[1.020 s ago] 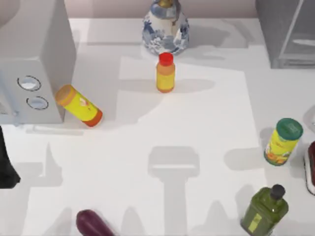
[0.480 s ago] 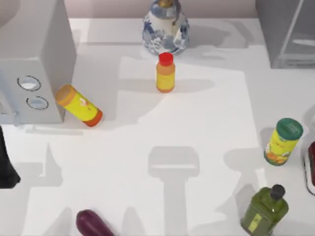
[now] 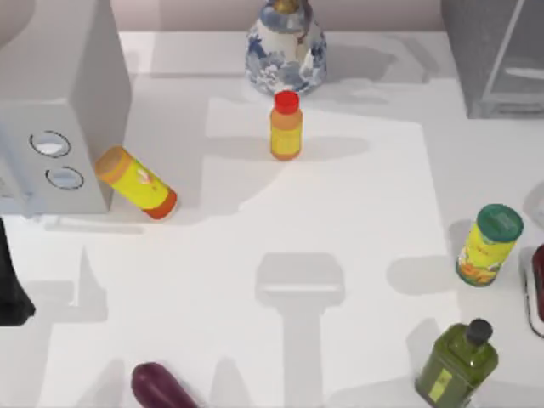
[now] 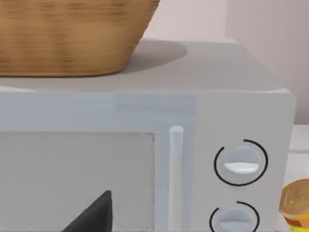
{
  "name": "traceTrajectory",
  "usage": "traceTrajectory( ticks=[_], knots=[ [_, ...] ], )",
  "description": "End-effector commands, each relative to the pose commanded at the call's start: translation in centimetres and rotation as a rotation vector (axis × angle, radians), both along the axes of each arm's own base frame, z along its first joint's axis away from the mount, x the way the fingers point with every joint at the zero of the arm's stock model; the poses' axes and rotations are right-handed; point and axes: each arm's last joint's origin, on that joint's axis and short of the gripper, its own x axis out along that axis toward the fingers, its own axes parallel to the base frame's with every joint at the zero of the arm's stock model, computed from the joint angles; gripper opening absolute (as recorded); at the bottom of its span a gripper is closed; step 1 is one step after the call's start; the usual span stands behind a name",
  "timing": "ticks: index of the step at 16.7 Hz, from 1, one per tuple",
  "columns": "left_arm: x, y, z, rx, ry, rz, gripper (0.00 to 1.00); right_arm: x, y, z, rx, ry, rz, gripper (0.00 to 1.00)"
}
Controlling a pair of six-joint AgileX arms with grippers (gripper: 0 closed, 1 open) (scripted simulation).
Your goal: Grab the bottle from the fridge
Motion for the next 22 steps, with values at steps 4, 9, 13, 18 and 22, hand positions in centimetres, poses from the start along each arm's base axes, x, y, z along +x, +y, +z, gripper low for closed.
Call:
traceTrajectory(
  ticks=[4, 9, 13, 18, 22],
  knots=[
    [0.0, 0.0, 0.0, 0.000, 0.000, 0.000, 1.00, 0.2, -0.9, -1.0, -0.006, -0.014, 0.001, 1.00],
    [0.0, 0.0, 0.0, 0.000, 0.000, 0.000, 1.00, 0.1, -0.8, -1.0, -0.005, -0.012, 0.004, 1.00],
    [0.0, 0.0, 0.0, 0.000, 0.000, 0.000, 1.00, 1.9, -1.2, -1.3, 0.001, -0.001, 0.008, 1.00],
    [0.0, 0.0, 0.0, 0.000, 0.000, 0.000, 1.00, 9.7, -2.7, -0.7, -0.008, -0.013, 0.004, 1.00],
    [0.0, 0.0, 0.0, 0.000, 0.000, 0.000, 1.00, 17.0, -2.8, 0.7, -0.017, -0.031, -0.004, 1.00]
  ],
)
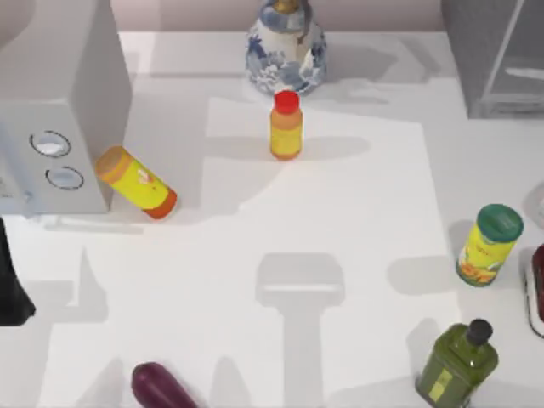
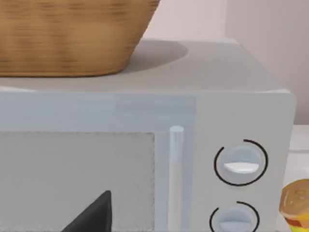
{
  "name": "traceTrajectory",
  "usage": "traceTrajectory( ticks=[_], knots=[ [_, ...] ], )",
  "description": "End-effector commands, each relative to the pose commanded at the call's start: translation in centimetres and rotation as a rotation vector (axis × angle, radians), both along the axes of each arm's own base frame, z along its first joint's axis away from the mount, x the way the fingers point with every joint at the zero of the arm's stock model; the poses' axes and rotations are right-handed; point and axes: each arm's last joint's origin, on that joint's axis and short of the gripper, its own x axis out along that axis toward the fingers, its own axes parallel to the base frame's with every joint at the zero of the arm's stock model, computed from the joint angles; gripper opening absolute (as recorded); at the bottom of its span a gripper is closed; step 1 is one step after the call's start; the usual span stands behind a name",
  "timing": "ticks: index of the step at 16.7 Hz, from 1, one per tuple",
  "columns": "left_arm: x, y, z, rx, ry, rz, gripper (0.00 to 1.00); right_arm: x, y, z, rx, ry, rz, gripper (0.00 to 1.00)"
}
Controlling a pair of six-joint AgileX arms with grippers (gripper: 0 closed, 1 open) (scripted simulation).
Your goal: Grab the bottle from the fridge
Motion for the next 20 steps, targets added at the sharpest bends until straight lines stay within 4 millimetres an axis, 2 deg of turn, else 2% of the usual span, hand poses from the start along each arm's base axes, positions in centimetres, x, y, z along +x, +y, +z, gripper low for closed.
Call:
traceTrajectory(
  ticks=[2, 4, 11, 17, 20],
  knots=[
    [0.0, 0.0, 0.0, 0.000, 0.000, 0.000, 1.00, 2.4, 0.5, 0.4, 0.002, 0.008, -0.003, 1.00],
    [0.0, 0.0, 0.0, 0.000, 0.000, 0.000, 1.00, 3.7, 1.1, 0.8, 0.003, 0.017, -0.005, 1.00],
    [0.0, 0.0, 0.0, 0.000, 0.000, 0.000, 1.00, 4.3, 1.1, 0.8, 0.004, 0.020, -0.006, 1.00],
    [0.0, 0.0, 0.0, 0.000, 0.000, 0.000, 1.00, 9.0, 1.0, 0.9, 0.002, 0.012, -0.005, 1.00],
    [0.0, 0.0, 0.0, 0.000, 0.000, 0.000, 1.00, 10.0, 1.2, 0.8, 0.003, 0.019, -0.005, 1.00]
  ],
)
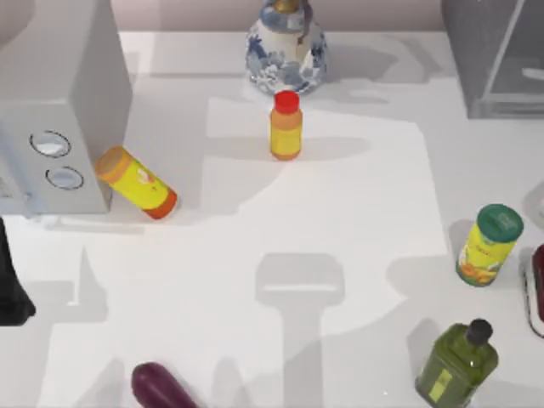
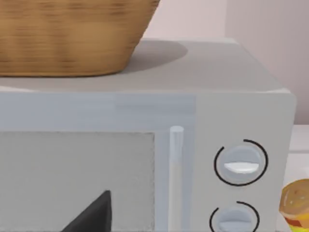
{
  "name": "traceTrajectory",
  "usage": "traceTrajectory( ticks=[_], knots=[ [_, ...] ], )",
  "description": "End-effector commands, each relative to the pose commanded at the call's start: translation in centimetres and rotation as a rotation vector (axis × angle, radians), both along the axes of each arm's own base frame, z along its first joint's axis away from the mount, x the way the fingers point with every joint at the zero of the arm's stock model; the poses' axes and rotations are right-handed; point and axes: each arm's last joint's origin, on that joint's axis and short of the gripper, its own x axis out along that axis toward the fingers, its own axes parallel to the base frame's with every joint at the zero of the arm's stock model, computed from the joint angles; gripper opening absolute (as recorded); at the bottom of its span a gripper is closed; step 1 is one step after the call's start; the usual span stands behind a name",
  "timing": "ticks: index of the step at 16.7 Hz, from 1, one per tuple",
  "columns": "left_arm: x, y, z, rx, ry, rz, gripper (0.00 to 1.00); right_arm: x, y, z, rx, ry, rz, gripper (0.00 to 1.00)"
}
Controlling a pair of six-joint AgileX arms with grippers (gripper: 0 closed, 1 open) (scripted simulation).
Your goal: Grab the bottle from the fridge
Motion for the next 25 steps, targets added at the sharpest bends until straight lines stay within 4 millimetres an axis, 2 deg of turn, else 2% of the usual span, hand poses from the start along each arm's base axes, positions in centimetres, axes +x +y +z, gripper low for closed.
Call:
traceTrajectory(
  ticks=[3, 16, 25],
  knots=[
    [0.00, 0.00, 0.00, 0.000, 0.000, 0.000, 1.00, 0.00, 0.00, 0.00, 0.000, 0.000, 0.000, 1.00],
    [0.00, 0.00, 0.00, 0.000, 0.000, 0.000, 1.00, 0.00, 0.00, 0.00, 0.000, 0.000, 0.000, 0.02],
    [0.00, 0.00, 0.00, 0.000, 0.000, 0.000, 1.00, -0.05, -0.14, 0.05, 0.001, -0.001, -0.003, 0.00]
  ],
)
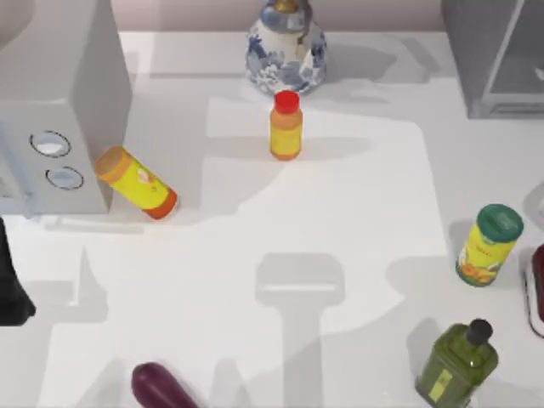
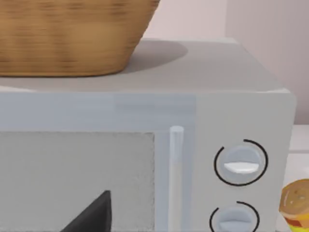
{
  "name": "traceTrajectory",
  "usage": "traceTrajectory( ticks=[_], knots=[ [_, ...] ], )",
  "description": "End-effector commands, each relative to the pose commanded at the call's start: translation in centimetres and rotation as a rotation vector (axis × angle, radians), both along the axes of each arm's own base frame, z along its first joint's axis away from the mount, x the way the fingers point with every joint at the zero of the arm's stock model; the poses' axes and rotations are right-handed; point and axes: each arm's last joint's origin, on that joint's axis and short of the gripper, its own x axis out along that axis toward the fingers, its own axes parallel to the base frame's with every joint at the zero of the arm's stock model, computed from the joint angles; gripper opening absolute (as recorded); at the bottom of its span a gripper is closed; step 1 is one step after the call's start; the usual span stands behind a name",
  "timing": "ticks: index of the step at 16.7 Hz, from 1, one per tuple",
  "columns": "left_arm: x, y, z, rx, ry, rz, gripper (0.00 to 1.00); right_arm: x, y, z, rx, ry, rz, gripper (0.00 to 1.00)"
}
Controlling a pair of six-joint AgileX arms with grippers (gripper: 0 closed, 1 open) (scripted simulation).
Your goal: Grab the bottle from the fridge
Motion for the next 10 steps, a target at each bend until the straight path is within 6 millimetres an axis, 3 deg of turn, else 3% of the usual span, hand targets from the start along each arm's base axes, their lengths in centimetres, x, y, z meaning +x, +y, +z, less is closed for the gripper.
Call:
traceTrajectory(
  ticks=[10],
  knots=[
    [0.0, 0.0, 0.0, 0.000, 0.000, 0.000, 1.00, 0.0, 0.0, 5.0, 0.000, 0.000, 0.000, 0.00]
  ],
)
